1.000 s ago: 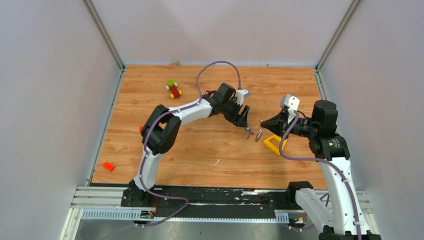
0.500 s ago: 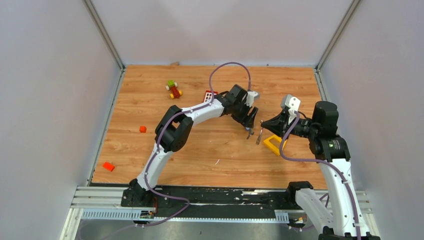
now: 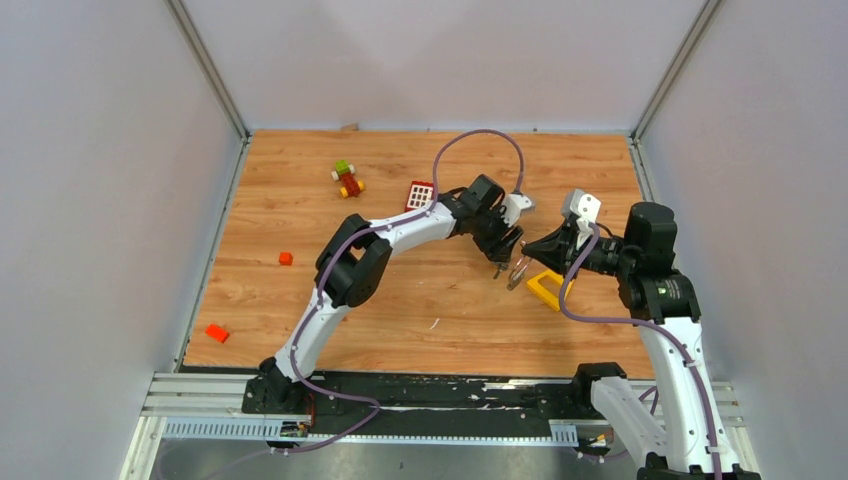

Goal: Put the keys on the keyring

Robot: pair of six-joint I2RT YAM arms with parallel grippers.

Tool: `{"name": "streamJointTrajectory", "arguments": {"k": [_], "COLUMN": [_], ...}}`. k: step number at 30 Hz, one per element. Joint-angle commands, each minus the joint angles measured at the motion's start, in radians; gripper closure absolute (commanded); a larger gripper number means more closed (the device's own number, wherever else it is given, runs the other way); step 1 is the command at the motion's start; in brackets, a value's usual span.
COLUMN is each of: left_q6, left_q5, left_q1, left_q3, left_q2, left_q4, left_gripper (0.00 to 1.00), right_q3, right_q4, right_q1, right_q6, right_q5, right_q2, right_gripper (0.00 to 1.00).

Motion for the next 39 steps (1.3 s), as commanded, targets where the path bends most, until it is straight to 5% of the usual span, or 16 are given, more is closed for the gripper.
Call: {"name": "streamJointTrajectory", "arguments": {"k": [1, 32, 39], "left_q6": [0.17, 0.345, 0.359], "left_q5": [0.073, 0.174, 0.17], "left_q1": [-0.015, 0.001, 0.016], "left_q3": [0.043, 0.036, -0.05], "left_q2": [-0.002, -0.01, -0.067], "left_q4": [-0.013, -0.095, -0.063], "left_gripper": [0.36, 0.56, 0.71], "right_q3": [0.004, 0.002, 0.001], "right_q4": [0.018, 0.001, 0.004], "right_q1": [-0.005, -0.005, -0.005], "right_q6": [-0.015, -0.029, -0.028], "right_q5": [-0.028, -0.022, -0.023], "right_q2": [0.0, 0.008, 0.008], "right_gripper": [1.0, 1.0, 1.0]}}
